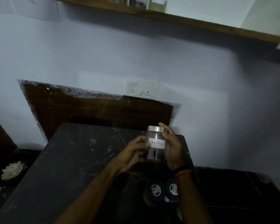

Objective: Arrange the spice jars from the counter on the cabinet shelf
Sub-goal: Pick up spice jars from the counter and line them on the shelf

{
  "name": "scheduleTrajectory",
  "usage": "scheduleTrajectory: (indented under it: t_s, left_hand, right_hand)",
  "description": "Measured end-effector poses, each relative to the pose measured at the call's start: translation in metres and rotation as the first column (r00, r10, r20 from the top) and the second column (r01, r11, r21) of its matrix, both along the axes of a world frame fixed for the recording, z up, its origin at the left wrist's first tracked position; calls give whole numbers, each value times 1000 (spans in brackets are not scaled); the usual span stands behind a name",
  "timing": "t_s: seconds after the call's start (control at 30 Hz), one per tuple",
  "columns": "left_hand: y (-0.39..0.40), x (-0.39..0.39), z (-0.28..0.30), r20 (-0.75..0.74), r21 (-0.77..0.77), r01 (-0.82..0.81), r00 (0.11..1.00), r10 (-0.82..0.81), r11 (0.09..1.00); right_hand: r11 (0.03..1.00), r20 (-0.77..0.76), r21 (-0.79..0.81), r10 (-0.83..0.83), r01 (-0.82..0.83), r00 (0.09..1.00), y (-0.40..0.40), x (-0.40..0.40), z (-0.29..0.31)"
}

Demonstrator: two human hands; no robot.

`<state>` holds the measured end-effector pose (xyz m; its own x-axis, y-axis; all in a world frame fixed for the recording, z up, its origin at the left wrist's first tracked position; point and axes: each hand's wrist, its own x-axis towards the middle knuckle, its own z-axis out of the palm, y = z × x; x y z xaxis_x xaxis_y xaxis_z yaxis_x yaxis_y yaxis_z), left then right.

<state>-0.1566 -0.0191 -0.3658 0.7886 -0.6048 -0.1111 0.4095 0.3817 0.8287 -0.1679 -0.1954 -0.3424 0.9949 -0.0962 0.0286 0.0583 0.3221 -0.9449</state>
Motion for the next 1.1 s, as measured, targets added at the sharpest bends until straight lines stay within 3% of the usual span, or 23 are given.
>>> scheduleTrajectory:
  t_s: [0.17,0.3,0.47,0.9,1.0,1.1]
  left_hand:
    - [-6,27,62,190,233,-82,981,37,969]
    - [-14,46,115,377,321,-168,926,37,932]
    - [-18,64,185,519,274,-240,852,67,931]
    - [-13,101,322,839,179,-300,544,14,937]
    - [-13,110,351,869,134,-329,492,49,935]
    - [-11,120,379,889,107,-354,452,70,929]
  right_hand:
    - [1000,97,5,24,-25,995,-4,10,39]
    - [1000,223,-21,-18,23,975,-7,28,84]
    - [994,356,-87,-37,72,934,-12,46,144]
    - [984,529,-176,70,29,846,-15,70,275]
    - [942,615,-292,49,169,787,-23,82,305]
    - [829,683,-373,-59,417,728,-38,106,337]
